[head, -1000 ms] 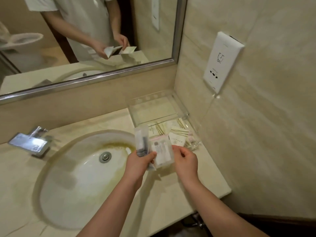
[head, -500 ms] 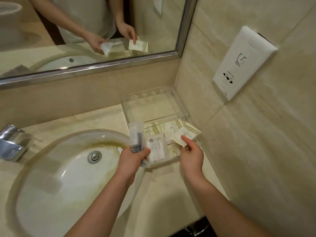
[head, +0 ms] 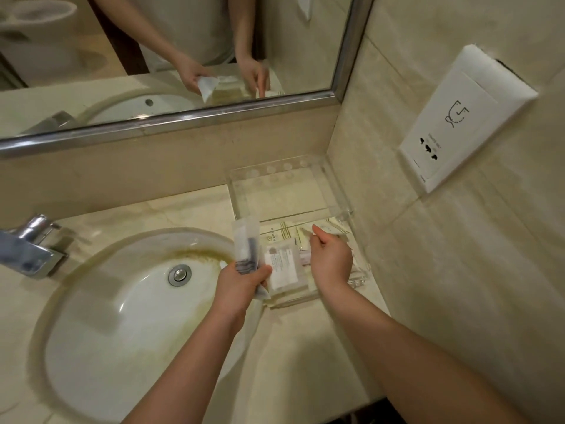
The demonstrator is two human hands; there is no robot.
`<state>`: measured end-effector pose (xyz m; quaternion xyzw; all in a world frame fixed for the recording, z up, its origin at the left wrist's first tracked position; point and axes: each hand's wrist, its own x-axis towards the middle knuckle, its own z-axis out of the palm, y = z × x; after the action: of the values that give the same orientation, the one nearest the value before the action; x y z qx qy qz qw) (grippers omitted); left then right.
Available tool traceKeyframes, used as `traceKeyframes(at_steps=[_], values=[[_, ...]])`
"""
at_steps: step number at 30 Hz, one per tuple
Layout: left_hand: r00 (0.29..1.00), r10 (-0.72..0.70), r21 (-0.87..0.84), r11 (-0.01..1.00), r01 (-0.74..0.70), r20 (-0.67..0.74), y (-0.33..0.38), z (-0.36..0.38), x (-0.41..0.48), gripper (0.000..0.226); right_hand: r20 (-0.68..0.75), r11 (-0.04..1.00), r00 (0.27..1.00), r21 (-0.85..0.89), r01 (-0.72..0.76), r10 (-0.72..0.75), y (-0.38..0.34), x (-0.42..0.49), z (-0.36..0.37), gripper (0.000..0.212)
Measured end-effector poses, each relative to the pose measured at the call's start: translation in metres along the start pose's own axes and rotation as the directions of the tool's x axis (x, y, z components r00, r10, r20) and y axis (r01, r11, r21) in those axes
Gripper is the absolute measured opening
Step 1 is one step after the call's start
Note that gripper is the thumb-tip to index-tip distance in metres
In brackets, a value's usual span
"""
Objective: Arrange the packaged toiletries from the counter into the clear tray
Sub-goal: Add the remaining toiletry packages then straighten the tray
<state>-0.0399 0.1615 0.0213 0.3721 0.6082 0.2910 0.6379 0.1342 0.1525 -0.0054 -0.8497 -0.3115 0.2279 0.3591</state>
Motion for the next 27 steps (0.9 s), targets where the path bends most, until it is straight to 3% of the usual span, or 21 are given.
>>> traceKeyframes(at_steps=[6,8,10,12,14,16,18,22,27], values=[[0.999,-0.034,-0.035,0.999,0.034,-0.022,-0.001,0.003,0.0,0.004,0.2,0.95,0.98,-0.305,0.073,-0.011,-0.001,0.002,-0.003,0.037],[0.999,-0.041,-0.053,0.998,0.04,-0.02,0.001,0.003,0.001,0.003,0.261,0.938,0.965,-0.336,0.084,0.007,-0.002,0.002,-0.007,0.044],[0.999,-0.039,-0.065,0.997,0.038,-0.017,0.002,0.003,0.001,0.003,0.272,0.972,0.962,-0.231,0.05,0.015,-0.005,0.001,-0.013,0.044],[0.999,-0.036,-0.066,0.997,0.035,-0.014,0.003,0.004,0.001,0.003,0.283,1.0,0.959,-0.007,0.003,-0.001,-0.009,-0.002,-0.02,0.036],[1.0,-0.022,-0.042,0.999,0.022,-0.001,0.004,0.006,0.001,0.005,0.383,0.984,0.923,0.172,-0.052,-0.018,-0.015,-0.01,-0.029,0.031],[0.999,0.008,-0.008,1.0,-0.008,0.031,0.004,0.008,0.0,0.006,0.523,0.969,0.852,0.225,-0.105,-0.03,-0.016,-0.018,-0.033,0.03],[0.997,0.031,0.0,1.0,-0.031,0.077,0.005,0.011,-0.001,0.011,0.568,0.956,0.823,0.254,-0.146,-0.025,-0.012,-0.024,-0.038,0.02],[0.993,-0.004,-0.004,1.0,0.005,0.12,0.008,0.008,-0.002,0.034,0.405,0.892,0.905,0.349,-0.286,0.131,0.012,-0.023,-0.057,0.006],[0.978,0.008,0.097,0.995,-0.029,0.206,0.014,-0.01,-0.004,0.027,0.231,0.841,0.95,0.453,-0.296,0.21,0.037,-0.025,-0.078,0.018]])
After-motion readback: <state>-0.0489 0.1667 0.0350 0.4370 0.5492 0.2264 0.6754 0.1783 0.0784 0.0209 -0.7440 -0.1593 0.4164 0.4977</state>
